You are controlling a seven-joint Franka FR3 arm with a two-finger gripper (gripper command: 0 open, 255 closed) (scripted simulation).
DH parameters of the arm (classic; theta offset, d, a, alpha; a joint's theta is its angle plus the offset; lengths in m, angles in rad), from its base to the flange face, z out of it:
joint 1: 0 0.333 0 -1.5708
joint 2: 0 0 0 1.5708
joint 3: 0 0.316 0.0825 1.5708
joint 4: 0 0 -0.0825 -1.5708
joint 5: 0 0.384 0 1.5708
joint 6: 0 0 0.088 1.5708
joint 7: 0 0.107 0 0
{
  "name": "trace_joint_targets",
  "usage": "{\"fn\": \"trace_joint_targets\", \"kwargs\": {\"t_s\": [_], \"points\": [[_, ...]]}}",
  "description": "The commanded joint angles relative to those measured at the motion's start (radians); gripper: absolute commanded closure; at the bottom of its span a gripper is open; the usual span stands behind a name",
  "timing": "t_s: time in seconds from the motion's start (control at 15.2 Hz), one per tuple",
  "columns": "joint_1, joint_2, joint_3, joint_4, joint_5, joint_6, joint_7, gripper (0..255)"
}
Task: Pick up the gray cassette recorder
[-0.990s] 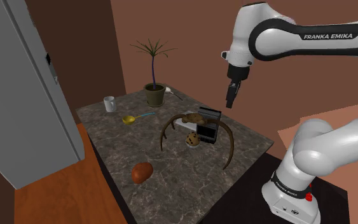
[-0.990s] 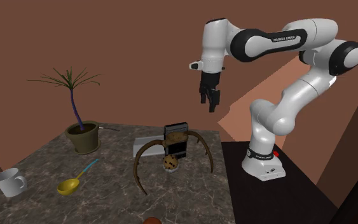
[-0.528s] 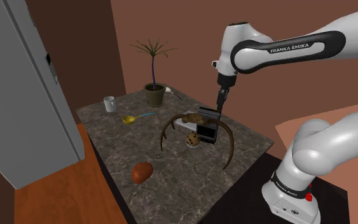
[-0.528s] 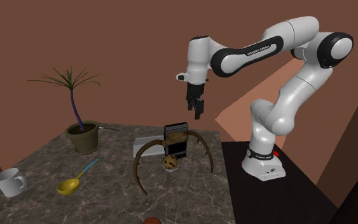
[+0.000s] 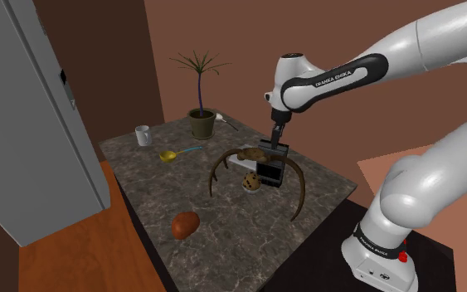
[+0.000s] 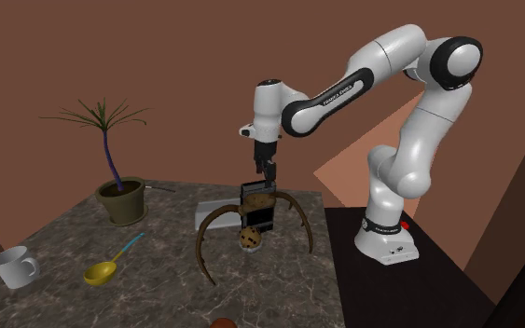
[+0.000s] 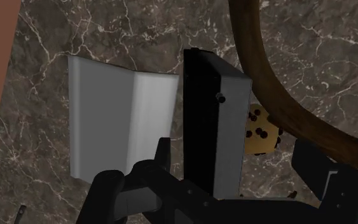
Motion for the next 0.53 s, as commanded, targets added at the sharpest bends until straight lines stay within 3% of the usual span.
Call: {"fn": "trace_joint_targets", "kwargs": {"t_s": [0.0,0.46], "points": [[-0.006,0.046,-0.013,0.015,-0.007,0.037,-0.02,0],[-0.008,0.104,-0.016,-0.041,-0.014,0.151,-0.011,0]]}}
